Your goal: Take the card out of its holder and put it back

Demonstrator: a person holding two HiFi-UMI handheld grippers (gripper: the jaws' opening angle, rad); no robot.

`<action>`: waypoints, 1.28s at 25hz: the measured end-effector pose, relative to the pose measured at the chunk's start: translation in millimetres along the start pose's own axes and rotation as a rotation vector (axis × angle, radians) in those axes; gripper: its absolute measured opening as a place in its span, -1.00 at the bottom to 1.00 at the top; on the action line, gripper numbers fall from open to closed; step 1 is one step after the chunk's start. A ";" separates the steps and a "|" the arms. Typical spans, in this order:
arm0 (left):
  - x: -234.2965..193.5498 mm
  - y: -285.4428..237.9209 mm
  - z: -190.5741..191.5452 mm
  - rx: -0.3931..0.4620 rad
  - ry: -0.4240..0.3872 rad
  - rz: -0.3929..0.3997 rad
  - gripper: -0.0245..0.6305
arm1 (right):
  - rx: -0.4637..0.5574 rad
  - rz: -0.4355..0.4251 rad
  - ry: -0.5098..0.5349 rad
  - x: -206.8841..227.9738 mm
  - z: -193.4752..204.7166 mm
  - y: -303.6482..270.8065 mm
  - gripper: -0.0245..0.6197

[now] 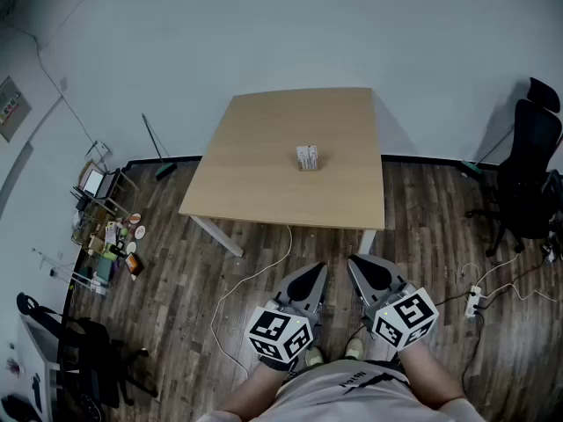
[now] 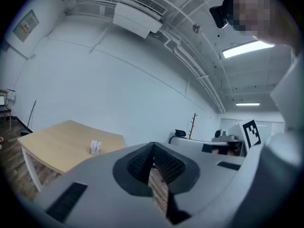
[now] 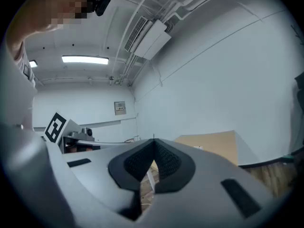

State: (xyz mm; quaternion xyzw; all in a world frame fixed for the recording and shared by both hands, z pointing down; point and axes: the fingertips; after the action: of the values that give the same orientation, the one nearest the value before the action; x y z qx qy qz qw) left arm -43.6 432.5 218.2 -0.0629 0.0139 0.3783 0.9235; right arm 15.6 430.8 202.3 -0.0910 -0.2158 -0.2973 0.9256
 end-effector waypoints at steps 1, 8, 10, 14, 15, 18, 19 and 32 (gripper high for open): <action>0.9 0.1 -0.5 0.000 0.000 -0.001 -0.89 | 0.000 -0.001 0.001 0.0 0.0 0.6 -0.89; 2.8 -3.3 1.5 -0.002 0.003 -0.005 -0.89 | -0.007 -0.023 -0.025 1.9 0.9 1.5 -0.88; 2.1 -2.9 2.8 -0.003 0.010 -0.010 -0.89 | -0.006 -0.026 -0.029 2.8 1.0 3.2 -0.88; -2.7 -4.4 4.1 -0.001 0.018 -0.028 -0.89 | 0.006 -0.021 -0.033 9.7 -1.7 6.4 -0.88; -4.4 -4.9 3.6 0.000 0.019 -0.034 -0.89 | 0.009 -0.020 -0.035 11.6 -2.9 6.8 -0.88; -6.3 -7.1 2.0 0.000 0.018 -0.051 -0.89 | 0.012 -0.022 -0.042 16.5 -5.5 7.8 -0.88; -5.6 -7.9 2.2 -0.001 0.017 -0.054 -0.89 | 0.012 -0.025 -0.044 17.4 -5.6 8.0 -0.88; -19.5 -18.9 1.9 -0.010 0.012 -0.145 -0.89 | 0.018 -0.067 -0.058 45.3 -15.0 8.1 -0.88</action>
State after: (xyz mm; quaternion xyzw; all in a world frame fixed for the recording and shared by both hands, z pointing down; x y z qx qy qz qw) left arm -44.4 405.8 223.4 -0.0705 0.0129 0.3099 0.9481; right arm 58.7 409.7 209.2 -0.0840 -0.2482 -0.3234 0.9093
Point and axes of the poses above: the fingertips, and each gripper's own axes: y backward along the fingers, x to its right, z out of its underside, and after that the axes turned 14 degrees about -y, right-handed
